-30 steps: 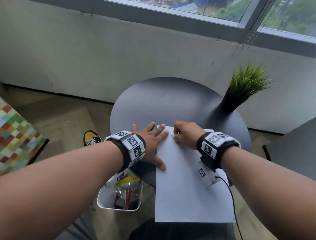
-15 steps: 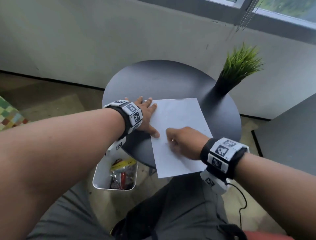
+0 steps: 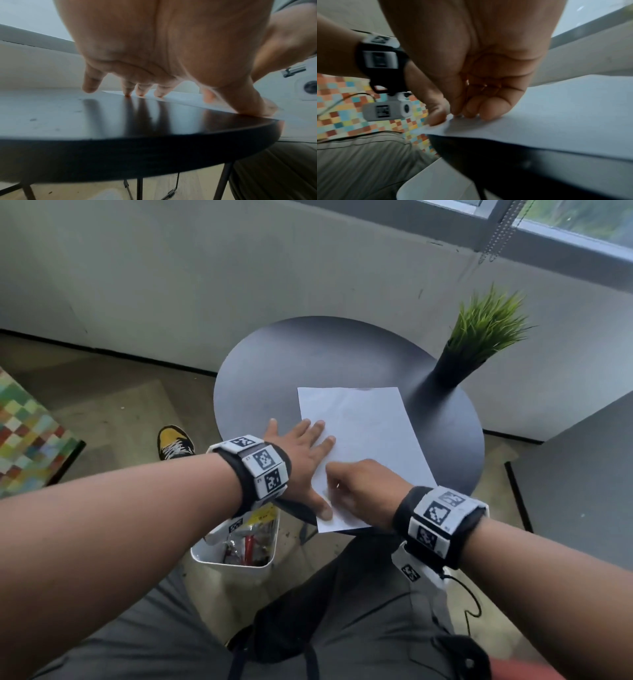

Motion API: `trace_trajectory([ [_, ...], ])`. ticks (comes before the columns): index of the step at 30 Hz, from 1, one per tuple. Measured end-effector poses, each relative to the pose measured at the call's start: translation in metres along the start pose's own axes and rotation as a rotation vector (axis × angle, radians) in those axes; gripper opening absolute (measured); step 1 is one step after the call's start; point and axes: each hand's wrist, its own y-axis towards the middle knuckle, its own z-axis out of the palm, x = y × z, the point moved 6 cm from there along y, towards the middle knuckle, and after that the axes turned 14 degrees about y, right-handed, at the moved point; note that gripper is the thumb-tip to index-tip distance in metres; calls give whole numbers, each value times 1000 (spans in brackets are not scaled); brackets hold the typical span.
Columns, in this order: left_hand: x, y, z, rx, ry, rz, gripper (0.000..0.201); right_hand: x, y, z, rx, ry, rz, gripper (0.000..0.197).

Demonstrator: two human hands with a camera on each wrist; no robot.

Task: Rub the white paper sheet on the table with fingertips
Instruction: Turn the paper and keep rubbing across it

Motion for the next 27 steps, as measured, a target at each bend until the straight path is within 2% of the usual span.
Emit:
trace_trajectory([
  [2,0,1,1,4,4,4,145,3,-3,0,53,3,-22,8],
  [5,1,3,2,0,-11,-3,144,-29,7,-30,-142,48,171,10],
  [6,1,3,1,-1,-14,-9,144,-34,8,-32,-183,43,193,11],
  [7,2,4,1,-2,-16,-16,144,-30,7,-27,-178,19,172,12],
  [10,2,6,0,2,-17,-25,144,1,-1,4,7,-12,23,8],
  [11,2,6,0,3,-18,-23,143,0,-2,1,17,-8,15,8],
  [15,1,3,0,19,-12,5,133,-39,7,-36,-195,31,211,9],
  [17,0,3,0,19,-8,5,130,-27,5,-23,-175,-6,143,11],
  [19,0,3,0,19,-1,3,130,-6,-3,2,-46,-24,27,12],
  [21,-1,2,-1,32,8,1,131,-17,-3,-7,-34,19,87,8],
  [24,-2,1,-5,60,16,-1,133,-53,1,-37,-213,66,262,10],
  [25,-3,1,-6,62,22,-5,134,-51,-2,-35,-234,62,255,12],
  [27,-4,1,-7,66,40,-15,135,-25,-6,-12,-146,25,144,11],
])
